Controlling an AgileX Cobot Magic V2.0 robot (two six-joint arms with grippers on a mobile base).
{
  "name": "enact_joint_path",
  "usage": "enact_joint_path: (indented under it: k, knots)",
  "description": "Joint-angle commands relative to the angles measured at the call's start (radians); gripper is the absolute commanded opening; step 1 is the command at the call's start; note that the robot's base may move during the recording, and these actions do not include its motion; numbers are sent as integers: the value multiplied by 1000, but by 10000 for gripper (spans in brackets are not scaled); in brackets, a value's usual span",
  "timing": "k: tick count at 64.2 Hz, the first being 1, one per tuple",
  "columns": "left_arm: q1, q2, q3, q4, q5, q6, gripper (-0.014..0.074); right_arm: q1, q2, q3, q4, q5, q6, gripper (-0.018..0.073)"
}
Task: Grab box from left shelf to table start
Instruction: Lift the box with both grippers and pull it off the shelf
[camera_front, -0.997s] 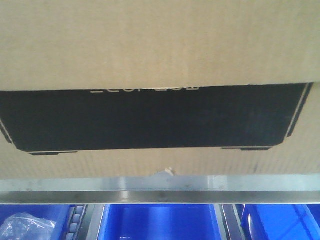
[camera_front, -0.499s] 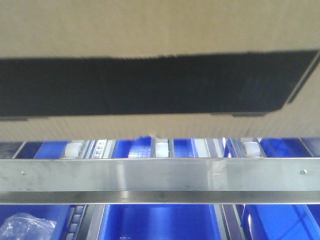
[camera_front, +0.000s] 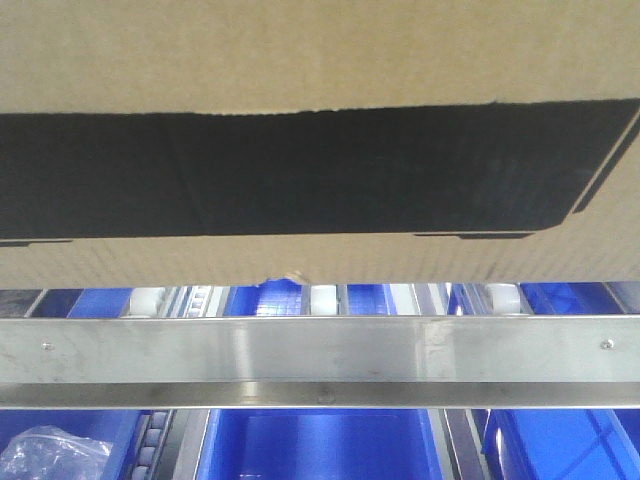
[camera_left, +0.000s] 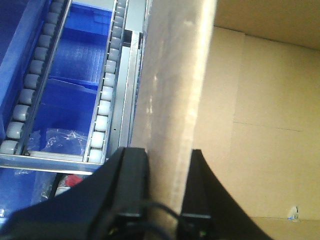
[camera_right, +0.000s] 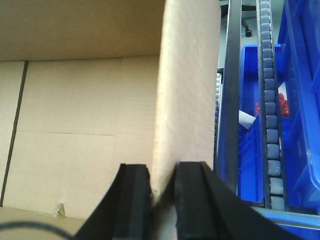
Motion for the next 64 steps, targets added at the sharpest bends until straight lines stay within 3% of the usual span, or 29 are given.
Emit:
enact_joint_path:
  k: [1, 26, 64]
  knots:
    - [-2, -13, -44, 24, -214, -39, -102, -5, 8, -27, -95, -120, -1, 55]
    - [-2, -13, -44, 36, -274, -39, -102, -5, -11, -26, -105, -160, -1, 55]
    - [-2, -13, -44, 34, -274, -39, -102, -5, -11, -26, -105, -158, -1, 55]
